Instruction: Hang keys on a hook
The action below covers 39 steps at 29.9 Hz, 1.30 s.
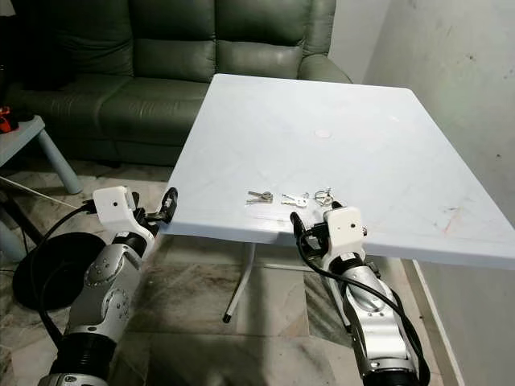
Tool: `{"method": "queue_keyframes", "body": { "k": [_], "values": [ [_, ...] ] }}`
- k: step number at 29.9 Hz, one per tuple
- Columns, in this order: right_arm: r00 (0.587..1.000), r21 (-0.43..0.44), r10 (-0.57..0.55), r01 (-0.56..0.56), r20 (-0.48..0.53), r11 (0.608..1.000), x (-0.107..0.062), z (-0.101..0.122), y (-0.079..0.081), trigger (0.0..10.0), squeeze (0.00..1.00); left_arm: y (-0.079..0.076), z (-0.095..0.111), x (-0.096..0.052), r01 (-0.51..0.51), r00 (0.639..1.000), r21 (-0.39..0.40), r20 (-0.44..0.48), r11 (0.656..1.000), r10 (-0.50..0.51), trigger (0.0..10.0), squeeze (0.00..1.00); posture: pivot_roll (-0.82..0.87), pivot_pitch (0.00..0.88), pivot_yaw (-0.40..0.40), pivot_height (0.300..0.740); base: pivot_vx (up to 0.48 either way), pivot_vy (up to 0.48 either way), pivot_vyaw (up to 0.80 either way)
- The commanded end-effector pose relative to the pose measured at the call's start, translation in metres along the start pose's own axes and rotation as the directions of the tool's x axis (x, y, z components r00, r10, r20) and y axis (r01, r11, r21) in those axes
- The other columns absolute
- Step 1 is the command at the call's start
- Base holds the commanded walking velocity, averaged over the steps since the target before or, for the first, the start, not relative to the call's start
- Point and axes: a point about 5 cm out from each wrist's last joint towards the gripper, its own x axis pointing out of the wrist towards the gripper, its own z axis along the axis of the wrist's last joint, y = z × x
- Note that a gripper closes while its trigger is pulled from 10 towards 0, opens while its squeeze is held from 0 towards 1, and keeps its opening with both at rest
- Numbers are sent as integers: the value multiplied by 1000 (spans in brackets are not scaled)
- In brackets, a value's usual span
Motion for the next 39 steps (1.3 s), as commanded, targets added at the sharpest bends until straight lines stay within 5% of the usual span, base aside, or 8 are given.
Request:
{"method": "queue_keyframes", "body": {
  "k": [1, 39],
  "values": [
    [1000, -4, -16, 16, 6, 1000, 1, 3, -3, 10000, 0, -1, 4, 1, 6, 1000, 11, 17, 1000, -6, 10000, 0, -27, 28, -50, 732, 371, 0, 0],
    [998, 19, -54, 55, -45, 998, 4, 2, -3, 10000, 0, -11, 0, -1, 30, 1000, 47, 7, 998, -30, 10000, 0, -29, 37, -50, 732, 18, 0, 0]
  ]
}}
